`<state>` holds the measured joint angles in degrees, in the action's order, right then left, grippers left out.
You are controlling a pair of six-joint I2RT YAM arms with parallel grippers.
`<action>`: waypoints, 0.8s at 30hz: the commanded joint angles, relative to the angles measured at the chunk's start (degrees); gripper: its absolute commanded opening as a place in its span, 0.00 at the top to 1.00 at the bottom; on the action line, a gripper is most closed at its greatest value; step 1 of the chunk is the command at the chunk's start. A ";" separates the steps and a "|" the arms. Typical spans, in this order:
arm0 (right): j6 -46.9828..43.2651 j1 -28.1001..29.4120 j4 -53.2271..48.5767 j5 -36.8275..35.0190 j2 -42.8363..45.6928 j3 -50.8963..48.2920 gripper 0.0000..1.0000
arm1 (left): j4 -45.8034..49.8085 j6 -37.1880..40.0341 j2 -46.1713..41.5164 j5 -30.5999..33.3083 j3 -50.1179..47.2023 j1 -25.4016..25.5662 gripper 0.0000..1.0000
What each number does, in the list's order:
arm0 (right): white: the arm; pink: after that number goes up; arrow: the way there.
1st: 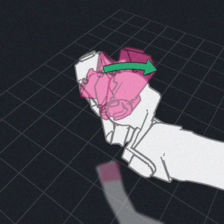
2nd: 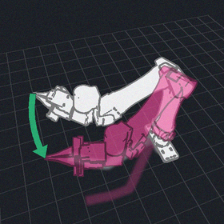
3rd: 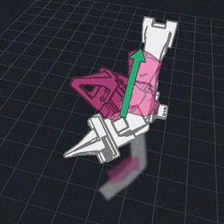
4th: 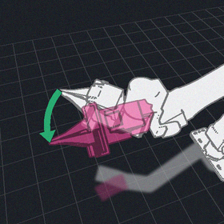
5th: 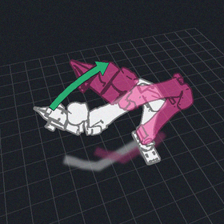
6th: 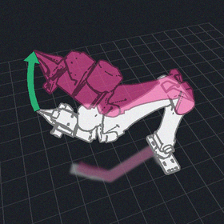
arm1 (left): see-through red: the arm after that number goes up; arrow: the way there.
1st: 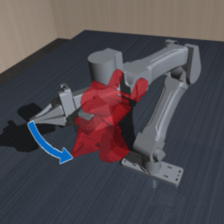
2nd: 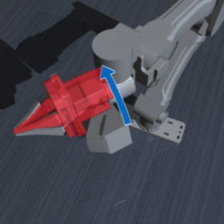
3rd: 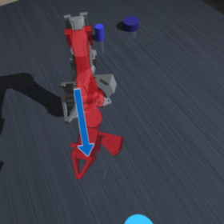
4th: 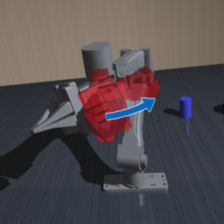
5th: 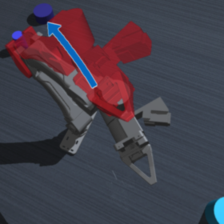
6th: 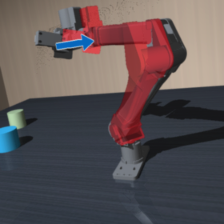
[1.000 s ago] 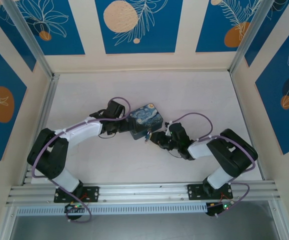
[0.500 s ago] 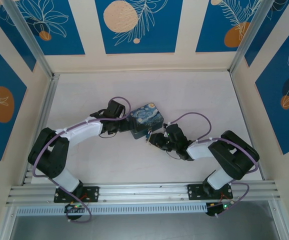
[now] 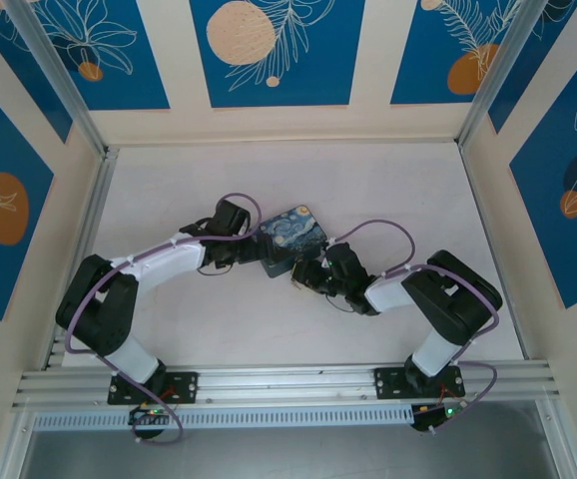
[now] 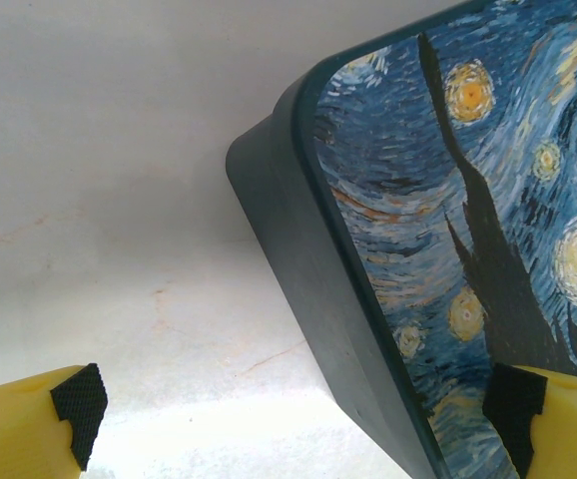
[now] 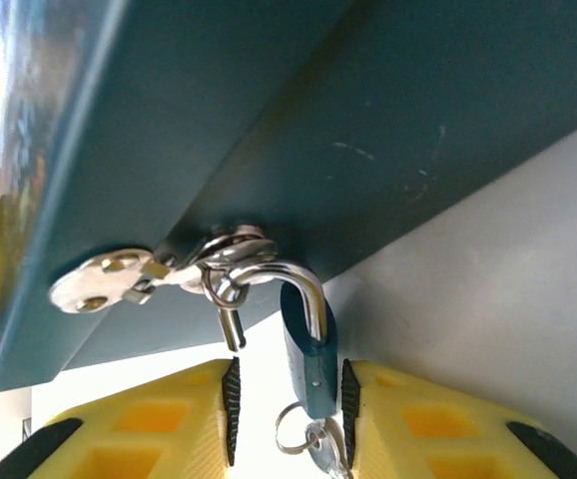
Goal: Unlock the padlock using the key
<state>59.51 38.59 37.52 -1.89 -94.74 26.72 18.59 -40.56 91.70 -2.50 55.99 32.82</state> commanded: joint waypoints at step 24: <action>-1.04 -0.36 -1.74 -2.09 -3.30 0.98 0.81 | 4.74 -0.57 3.88 1.27 -1.96 0.66 0.00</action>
<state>59.09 38.24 38.72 -1.80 -96.68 27.27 17.15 -41.47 92.33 -3.18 56.01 32.82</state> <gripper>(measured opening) 0.201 0.998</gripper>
